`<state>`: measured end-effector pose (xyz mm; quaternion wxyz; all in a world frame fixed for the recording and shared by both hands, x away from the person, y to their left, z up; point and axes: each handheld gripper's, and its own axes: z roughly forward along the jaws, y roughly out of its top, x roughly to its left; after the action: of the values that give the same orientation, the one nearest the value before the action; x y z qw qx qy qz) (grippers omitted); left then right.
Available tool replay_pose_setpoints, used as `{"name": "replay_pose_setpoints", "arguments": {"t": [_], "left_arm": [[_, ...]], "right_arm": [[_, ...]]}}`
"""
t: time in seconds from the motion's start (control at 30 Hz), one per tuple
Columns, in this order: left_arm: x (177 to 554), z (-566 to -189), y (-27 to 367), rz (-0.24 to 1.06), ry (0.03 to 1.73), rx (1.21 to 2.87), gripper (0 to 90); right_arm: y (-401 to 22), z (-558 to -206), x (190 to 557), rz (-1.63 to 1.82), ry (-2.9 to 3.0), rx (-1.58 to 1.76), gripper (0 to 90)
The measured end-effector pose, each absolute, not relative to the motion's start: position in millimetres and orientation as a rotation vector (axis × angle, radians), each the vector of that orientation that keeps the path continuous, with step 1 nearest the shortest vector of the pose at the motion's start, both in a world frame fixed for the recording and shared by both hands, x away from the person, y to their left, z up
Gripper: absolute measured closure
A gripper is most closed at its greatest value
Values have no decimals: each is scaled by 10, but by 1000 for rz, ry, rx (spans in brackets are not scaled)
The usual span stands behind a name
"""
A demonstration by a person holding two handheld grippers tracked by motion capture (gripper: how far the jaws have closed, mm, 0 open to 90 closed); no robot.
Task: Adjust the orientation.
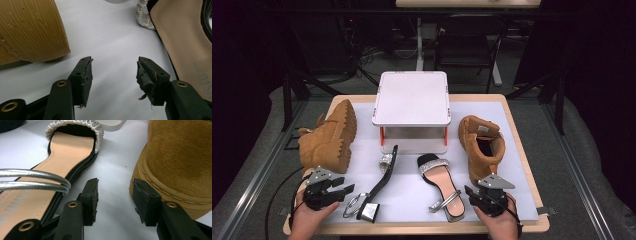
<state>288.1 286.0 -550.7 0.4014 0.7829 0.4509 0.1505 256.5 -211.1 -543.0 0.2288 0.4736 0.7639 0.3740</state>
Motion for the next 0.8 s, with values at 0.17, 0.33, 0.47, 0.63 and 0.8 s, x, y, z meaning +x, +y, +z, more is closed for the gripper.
{"name": "replay_pose_setpoints", "arguments": {"t": [0.17,0.33,0.47,0.63,0.8], "left_arm": [[2881,-5508,2852,377,1136,1986,451],[2854,-5498,2850,367,1130,1987,452],[2853,-5486,2857,354,1135,1977,451],[2849,-5474,2865,319,1151,1965,416],[2825,-5426,2847,301,1143,1958,423]], "right_arm": [[-2125,-5434,2576,1021,2112,1319,555],[-2147,-5429,2578,1054,2102,1347,537],[-2139,-5428,2576,1033,2115,1338,533],[-2140,-5426,2582,1035,2103,1346,525],[-2157,-5419,2575,1052,2091,1359,525]]}}
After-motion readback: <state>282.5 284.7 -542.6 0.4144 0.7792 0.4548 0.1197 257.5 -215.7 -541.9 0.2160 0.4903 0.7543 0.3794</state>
